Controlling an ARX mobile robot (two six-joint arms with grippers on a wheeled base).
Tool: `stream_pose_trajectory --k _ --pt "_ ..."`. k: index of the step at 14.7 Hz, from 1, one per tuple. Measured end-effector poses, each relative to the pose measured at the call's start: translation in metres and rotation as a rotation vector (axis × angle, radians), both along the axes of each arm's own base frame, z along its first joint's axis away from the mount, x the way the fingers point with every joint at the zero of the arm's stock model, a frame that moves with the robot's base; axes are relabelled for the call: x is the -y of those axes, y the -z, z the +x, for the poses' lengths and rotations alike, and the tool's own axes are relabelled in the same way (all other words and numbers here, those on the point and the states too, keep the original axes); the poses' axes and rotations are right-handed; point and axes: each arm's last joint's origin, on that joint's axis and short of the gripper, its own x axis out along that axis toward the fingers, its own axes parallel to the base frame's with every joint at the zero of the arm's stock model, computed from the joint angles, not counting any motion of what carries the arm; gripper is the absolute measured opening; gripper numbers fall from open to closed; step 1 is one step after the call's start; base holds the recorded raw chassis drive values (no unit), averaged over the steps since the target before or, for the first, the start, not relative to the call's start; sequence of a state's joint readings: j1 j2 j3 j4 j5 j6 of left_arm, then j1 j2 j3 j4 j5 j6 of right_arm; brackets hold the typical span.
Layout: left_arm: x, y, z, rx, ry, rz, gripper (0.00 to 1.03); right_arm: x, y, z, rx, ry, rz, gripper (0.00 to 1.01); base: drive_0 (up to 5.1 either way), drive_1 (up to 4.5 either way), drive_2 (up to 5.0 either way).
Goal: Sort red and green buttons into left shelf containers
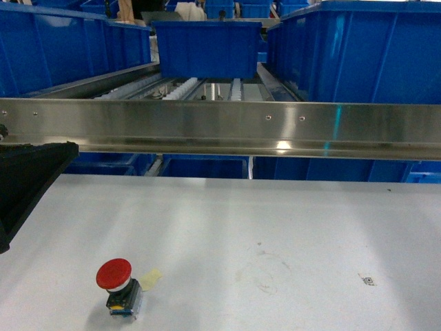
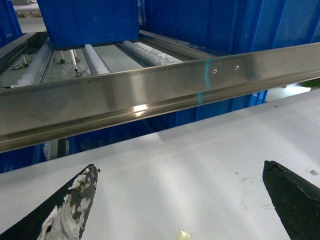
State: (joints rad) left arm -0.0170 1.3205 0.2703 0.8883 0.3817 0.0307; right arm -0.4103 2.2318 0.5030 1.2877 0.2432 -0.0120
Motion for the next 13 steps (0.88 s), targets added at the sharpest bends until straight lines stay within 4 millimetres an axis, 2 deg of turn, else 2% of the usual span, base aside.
stream_pose_trajectory --k 5,6,7,8,13 --pt "0.0000 0.0000 0.0000 0.000 0.000 0.000 0.98 0.0068 0.0017 0.0003 -0.006 -0.003 -0.007 0.98 0.0 0.00 0.0" --pt "0.0000 0.0000 0.0000 0.000 0.000 0.000 0.98 0.0068 0.0017 0.0003 -0.008 -0.006 -0.009 0.78 0.0 0.00 0.0" --pt "0.0000 0.0000 0.0000 0.000 0.000 0.000 0.98 0.0068 0.0017 0.0003 -0.009 -0.007 -0.010 0.44 0.0 0.00 0.0" --pt "0.0000 0.0000 0.0000 0.000 0.000 0.000 0.98 0.0068 0.0017 0.0003 -0.010 -0.007 -0.011 0.33 0.0 0.00 0.0" --pt "0.0000 0.0000 0.0000 0.000 0.000 0.000 0.98 0.0068 0.0018 0.0003 -0.011 -0.009 -0.011 0.31 0.0 0.00 0.0"
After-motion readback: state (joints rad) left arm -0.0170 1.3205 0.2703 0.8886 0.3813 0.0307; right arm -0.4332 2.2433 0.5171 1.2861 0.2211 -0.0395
